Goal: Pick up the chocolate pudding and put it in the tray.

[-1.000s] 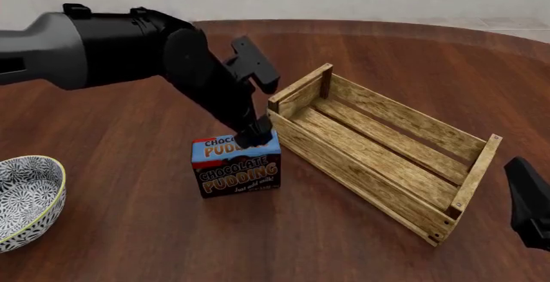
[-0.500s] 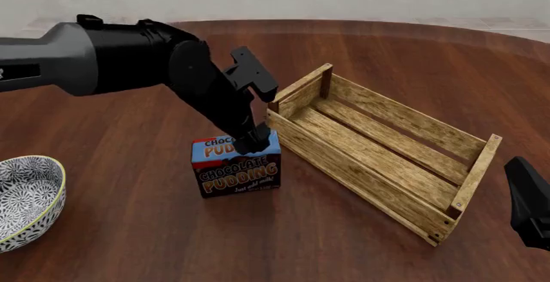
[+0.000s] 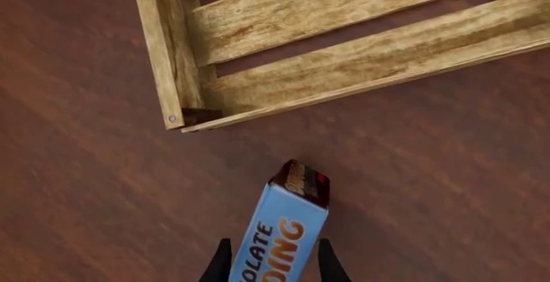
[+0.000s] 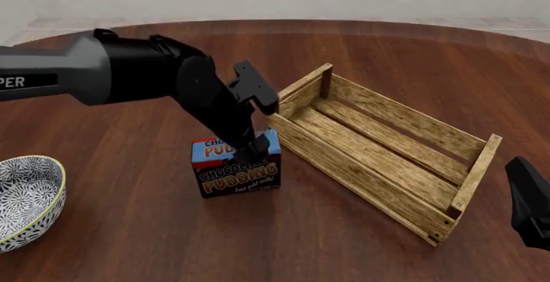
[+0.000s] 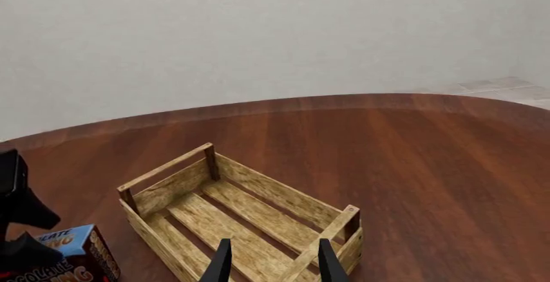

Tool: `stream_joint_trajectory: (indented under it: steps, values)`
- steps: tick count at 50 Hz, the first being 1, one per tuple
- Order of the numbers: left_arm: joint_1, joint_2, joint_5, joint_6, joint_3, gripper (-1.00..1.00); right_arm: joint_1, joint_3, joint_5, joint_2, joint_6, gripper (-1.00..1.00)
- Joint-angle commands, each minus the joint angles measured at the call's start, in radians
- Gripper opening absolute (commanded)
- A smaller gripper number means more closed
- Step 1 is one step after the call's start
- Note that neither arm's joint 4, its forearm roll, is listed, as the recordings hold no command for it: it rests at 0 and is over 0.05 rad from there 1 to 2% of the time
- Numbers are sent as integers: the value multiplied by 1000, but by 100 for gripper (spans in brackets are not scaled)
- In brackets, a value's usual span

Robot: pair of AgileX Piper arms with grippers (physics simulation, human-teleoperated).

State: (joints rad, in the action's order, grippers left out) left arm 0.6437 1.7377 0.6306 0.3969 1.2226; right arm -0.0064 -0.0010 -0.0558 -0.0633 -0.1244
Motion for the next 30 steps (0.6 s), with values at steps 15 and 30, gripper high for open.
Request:
stream_joint_trajectory:
  steps: [15,30]
  values:
    - [-21,34,-9,14,-28,100,-3,0,18,19,-2,100]
    - [-1,38,-37,-7,-51,100,-4,-1,12,13,0,100]
